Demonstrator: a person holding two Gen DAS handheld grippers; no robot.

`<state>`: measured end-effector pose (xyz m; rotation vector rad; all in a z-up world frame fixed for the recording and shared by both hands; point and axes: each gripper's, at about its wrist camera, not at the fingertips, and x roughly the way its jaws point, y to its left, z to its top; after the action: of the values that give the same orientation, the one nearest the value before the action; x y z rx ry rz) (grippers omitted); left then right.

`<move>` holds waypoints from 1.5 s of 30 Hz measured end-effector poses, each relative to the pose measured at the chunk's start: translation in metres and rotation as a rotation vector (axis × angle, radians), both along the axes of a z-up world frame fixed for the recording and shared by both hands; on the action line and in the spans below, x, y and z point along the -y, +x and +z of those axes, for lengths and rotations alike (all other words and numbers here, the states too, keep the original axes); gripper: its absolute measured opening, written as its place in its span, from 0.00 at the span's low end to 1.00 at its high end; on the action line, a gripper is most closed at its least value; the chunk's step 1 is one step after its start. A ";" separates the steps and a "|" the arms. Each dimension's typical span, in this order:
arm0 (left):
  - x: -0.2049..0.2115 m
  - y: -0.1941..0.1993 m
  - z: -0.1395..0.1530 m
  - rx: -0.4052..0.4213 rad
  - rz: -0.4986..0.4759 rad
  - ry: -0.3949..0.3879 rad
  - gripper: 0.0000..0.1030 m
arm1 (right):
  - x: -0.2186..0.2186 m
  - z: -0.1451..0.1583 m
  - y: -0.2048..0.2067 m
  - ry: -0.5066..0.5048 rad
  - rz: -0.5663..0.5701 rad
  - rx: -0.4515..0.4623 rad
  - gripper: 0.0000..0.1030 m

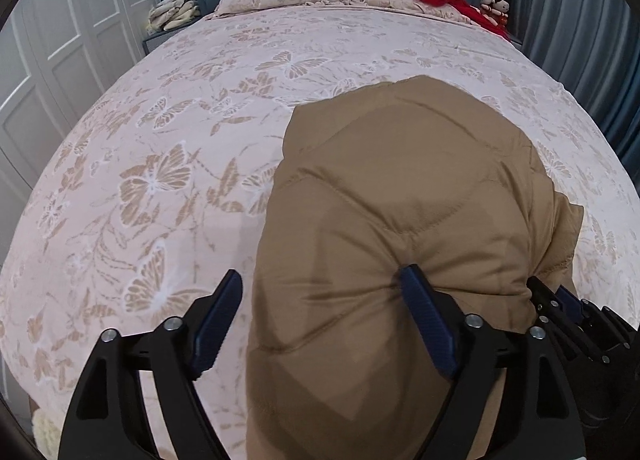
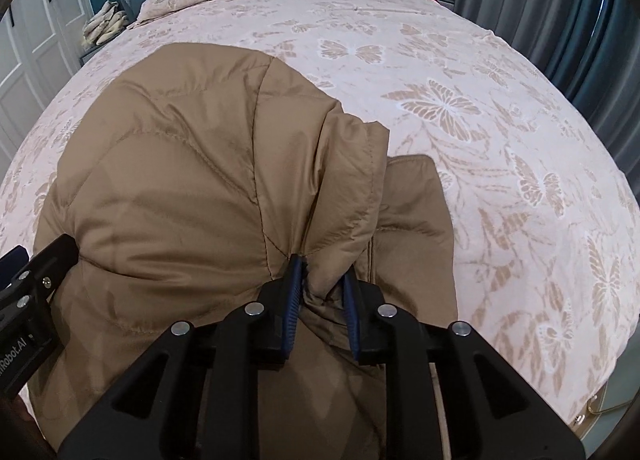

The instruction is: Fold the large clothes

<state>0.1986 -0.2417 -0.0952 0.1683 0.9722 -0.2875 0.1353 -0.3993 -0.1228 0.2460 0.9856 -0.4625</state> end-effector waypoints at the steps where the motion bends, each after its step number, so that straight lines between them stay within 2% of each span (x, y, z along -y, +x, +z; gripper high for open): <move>1: 0.000 0.001 -0.004 -0.006 0.002 -0.009 0.81 | 0.002 -0.003 0.000 0.004 0.002 0.003 0.19; 7: 0.010 0.004 -0.019 0.001 0.006 0.003 0.82 | 0.010 -0.018 0.002 0.045 0.004 0.027 0.19; 26: 0.023 0.006 -0.046 0.059 0.026 0.023 0.86 | 0.018 -0.037 0.005 0.051 -0.023 0.088 0.19; 34: 0.017 0.011 -0.047 0.034 0.031 -0.013 0.89 | 0.016 -0.035 0.002 0.052 -0.021 0.102 0.18; 36: 0.012 0.014 -0.041 0.009 0.024 -0.036 0.90 | 0.017 -0.030 0.001 0.052 -0.015 0.095 0.19; 37: 0.008 0.016 -0.037 -0.008 0.018 -0.050 0.91 | 0.018 -0.025 0.000 0.060 -0.011 0.088 0.23; 39: -0.003 0.020 -0.024 -0.048 0.002 -0.055 0.91 | 0.023 -0.013 -0.005 0.078 -0.020 0.064 0.32; 40: -0.008 0.021 -0.017 -0.046 0.005 -0.049 0.89 | 0.025 -0.006 -0.010 0.088 -0.035 0.057 0.43; 42: -0.021 0.023 0.004 -0.006 0.014 -0.048 0.87 | 0.033 0.014 -0.026 0.110 -0.063 0.086 0.45; 45: -0.032 0.035 0.044 0.103 0.026 -0.038 0.85 | 0.041 0.043 -0.038 0.093 -0.085 0.136 0.45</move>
<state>0.2336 -0.2099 -0.0507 0.1342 0.8659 -0.2712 0.0973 -0.4398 -0.0802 0.3989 0.8670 -0.4719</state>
